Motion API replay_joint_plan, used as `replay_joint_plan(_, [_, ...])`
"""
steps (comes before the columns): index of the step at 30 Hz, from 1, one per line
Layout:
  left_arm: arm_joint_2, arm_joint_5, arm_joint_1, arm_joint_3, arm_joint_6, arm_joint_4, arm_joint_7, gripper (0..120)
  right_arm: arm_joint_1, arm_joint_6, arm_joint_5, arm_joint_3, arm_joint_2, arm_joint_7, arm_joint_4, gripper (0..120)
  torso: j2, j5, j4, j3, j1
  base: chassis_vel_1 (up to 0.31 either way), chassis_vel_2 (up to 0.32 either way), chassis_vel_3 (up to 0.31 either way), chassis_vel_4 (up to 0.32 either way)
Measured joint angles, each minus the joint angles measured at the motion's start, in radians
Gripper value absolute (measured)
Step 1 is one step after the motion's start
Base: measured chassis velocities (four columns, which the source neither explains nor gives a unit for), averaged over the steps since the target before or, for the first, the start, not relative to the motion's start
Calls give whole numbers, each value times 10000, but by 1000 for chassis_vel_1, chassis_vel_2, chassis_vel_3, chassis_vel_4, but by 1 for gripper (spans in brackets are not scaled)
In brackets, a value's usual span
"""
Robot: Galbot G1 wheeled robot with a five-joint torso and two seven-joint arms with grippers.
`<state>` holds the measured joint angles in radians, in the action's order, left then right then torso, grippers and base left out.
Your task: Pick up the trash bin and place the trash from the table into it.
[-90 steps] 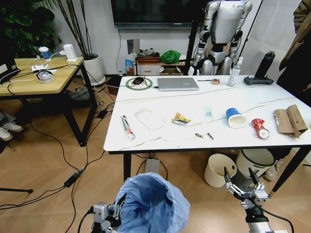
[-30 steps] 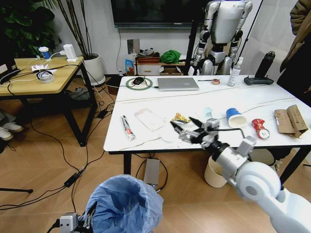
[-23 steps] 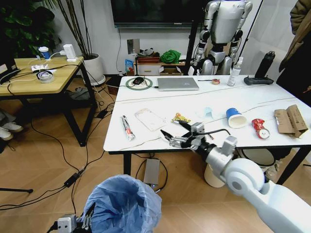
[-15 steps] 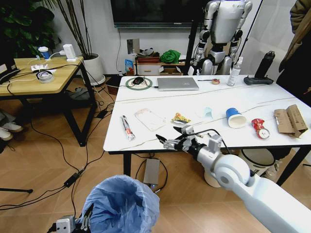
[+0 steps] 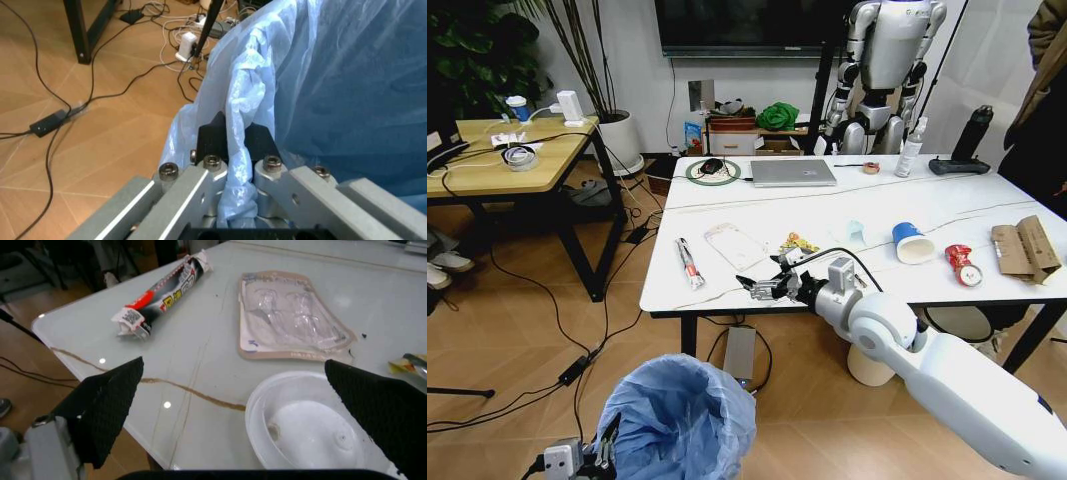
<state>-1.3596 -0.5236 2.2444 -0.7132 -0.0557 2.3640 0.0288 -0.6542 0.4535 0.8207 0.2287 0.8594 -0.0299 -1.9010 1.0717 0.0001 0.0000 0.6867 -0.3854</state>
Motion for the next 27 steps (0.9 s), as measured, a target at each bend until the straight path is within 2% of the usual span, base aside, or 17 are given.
replay_joint_plan(8, [-7, -40, -52, 33, 0, -46, 0, 0, -227, 96, -301, 13, -136, -9, 85, 100, 0, 0, -2, -1, 2, 0, 0, 0, 0])
replay_joint_plan(13, [-20, -62, -88, 75, -5, -66, -7, 0, -147, 151, -422, 63, -122, -37, 177, 91, -1, 0, 0, -1, 2, 0, 0, 0, 0])
replay_joint_plan(20, [-7, -138, -94, 74, -5, -66, -10, 0, -87, 170, -632, 200, -149, -35, 288, 63, -1, -1, -1, -1, 2, 0, 0, 0, 0])
replay_joint_plan(21, [-7, -138, -94, 74, -5, -66, -10, 0, -87, 170, -632, 200, -149, -35, 288, 63, -1, -1, -1, -1, 2, 0, 0, 0, 0])
replay_joint_plan(27, [0, -152, -119, 80, -8, -66, -16, 0, -116, 170, -763, 207, -147, -30, 308, 37, -1, -1, 0, -2, 2, 0, 0, 0, 0])
